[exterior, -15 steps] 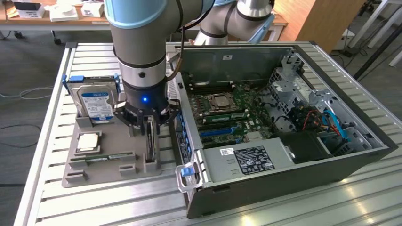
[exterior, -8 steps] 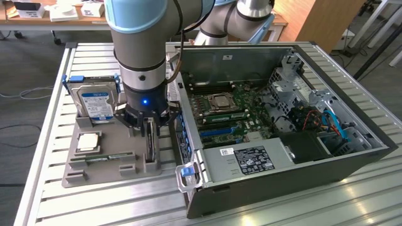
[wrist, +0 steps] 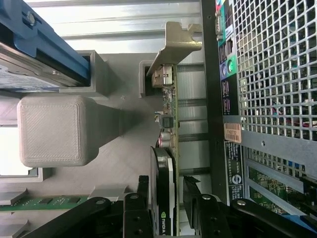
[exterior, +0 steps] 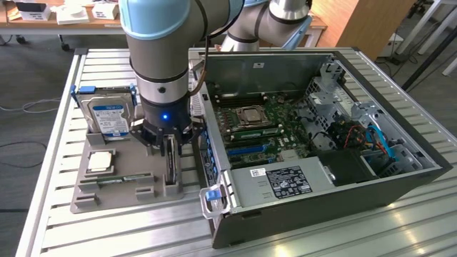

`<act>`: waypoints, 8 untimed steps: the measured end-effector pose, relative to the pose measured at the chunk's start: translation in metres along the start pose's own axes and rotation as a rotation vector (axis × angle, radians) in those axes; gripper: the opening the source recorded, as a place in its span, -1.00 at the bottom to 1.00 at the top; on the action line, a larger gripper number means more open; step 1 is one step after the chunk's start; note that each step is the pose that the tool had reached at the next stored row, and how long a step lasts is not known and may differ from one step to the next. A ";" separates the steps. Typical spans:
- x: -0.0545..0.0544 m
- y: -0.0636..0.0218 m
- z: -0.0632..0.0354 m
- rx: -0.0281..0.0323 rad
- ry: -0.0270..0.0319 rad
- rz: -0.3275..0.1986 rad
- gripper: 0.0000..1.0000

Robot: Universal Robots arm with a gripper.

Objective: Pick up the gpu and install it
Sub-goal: 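Pick up the gpu and move the gpu toward the slot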

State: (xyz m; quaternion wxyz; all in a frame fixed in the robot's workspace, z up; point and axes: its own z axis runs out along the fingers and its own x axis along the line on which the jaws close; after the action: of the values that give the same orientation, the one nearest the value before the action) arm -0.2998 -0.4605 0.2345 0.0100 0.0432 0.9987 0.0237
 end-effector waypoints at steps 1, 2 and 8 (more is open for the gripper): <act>0.000 0.0000 0.0007 0.0000 -0.0001 0.000 -0.17; 0.000 -0.0001 0.0012 0.0002 0.0001 0.000 -0.17; 0.000 -0.0001 0.0014 0.0002 0.0001 0.000 -0.17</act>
State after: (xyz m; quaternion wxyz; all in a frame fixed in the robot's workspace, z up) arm -0.2999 -0.4605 0.2330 0.0100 0.0432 0.9987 0.0236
